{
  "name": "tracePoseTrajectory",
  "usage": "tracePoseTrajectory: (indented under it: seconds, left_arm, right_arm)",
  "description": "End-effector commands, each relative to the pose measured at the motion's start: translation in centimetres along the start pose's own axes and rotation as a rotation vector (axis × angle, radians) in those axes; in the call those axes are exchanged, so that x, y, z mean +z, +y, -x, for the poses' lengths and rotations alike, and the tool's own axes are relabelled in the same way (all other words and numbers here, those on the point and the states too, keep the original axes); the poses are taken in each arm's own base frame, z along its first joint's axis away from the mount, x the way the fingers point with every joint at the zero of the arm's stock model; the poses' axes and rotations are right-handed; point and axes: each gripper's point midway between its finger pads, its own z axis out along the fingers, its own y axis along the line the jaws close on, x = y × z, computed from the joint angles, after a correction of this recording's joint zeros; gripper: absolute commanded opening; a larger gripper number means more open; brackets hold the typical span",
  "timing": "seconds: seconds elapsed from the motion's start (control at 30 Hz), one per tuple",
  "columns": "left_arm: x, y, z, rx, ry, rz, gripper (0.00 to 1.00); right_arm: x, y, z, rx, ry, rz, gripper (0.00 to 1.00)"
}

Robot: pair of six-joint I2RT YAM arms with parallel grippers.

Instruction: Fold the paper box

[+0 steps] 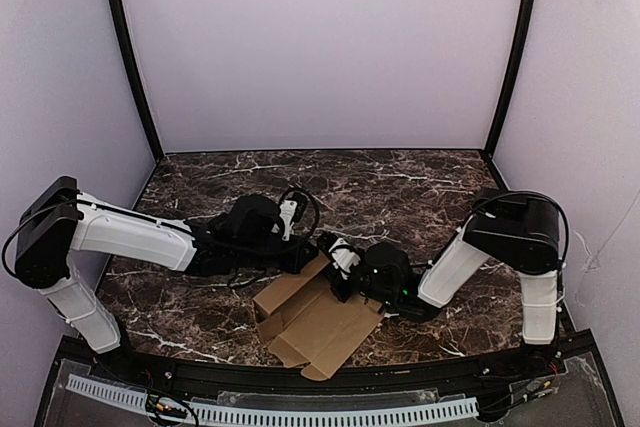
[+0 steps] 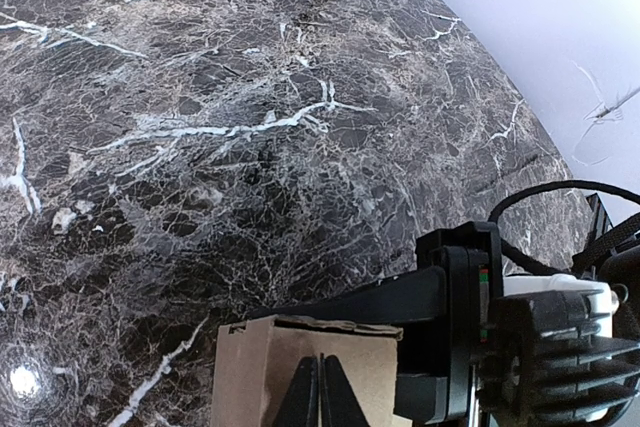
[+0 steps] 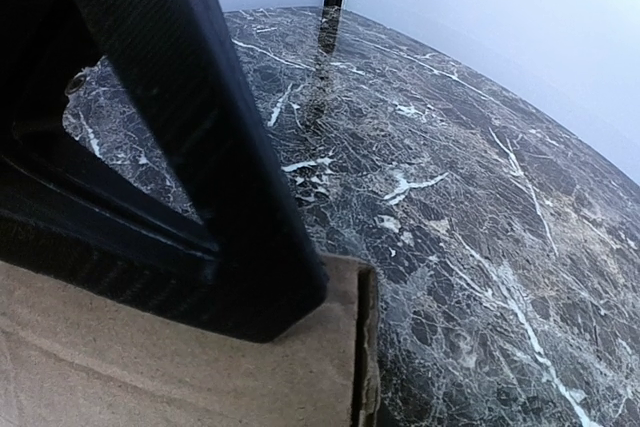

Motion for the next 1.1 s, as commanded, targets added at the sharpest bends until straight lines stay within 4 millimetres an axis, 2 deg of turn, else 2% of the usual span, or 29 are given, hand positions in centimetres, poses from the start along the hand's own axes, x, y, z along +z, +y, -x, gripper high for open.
tracePoseTrajectory:
  seconds: [0.0,0.1,0.23,0.5,0.67,0.83,0.9,1.03,1.07]
  left_arm:
    - [0.0,3.5,-4.5,-0.002,0.157,0.136,0.03]
    - [0.0,3.6,-4.6,-0.002,0.159,0.137,0.03]
    - [0.0,3.5,-4.5,-0.002,0.156,0.135,0.03]
    - [-0.1,3.4,-4.5,-0.002,0.157,0.131,0.04]
    - [-0.5,3.0,-3.6,0.003,0.139,0.127,0.12]
    - [-1.3,2.7,-2.5,0.029,0.12,0.136,0.27]
    - [-1.8,2.7,-1.9,0.042,0.11,0.146,0.3]
    - [-3.6,3.0,-0.9,0.055,0.091,0.182,0.35]
    - [-4.0,3.4,-1.2,0.056,0.099,0.206,0.35]
  right_arm:
    - [-0.6,0.7,-0.4,-0.015,0.022,0.004,0.17]
    - [-0.5,0.4,-0.5,-0.019,0.029,-0.015,0.16]
    - [-0.3,0.4,-0.5,-0.025,0.029,-0.015,0.0]
    - [-0.3,0.7,0.2,-0.036,0.011,-0.012,0.0]
    - [-0.2,0.9,0.2,-0.044,0.02,-0.019,0.0]
    - [-0.3,0.7,0.3,-0.042,0.02,-0.036,0.0]
    - [-0.4,0.6,0.4,-0.041,0.017,-0.041,0.02]
    - [-0.7,0.3,1.1,-0.039,-0.001,-0.055,0.17]
    - [-0.8,0.2,1.3,-0.041,-0.005,-0.058,0.19]
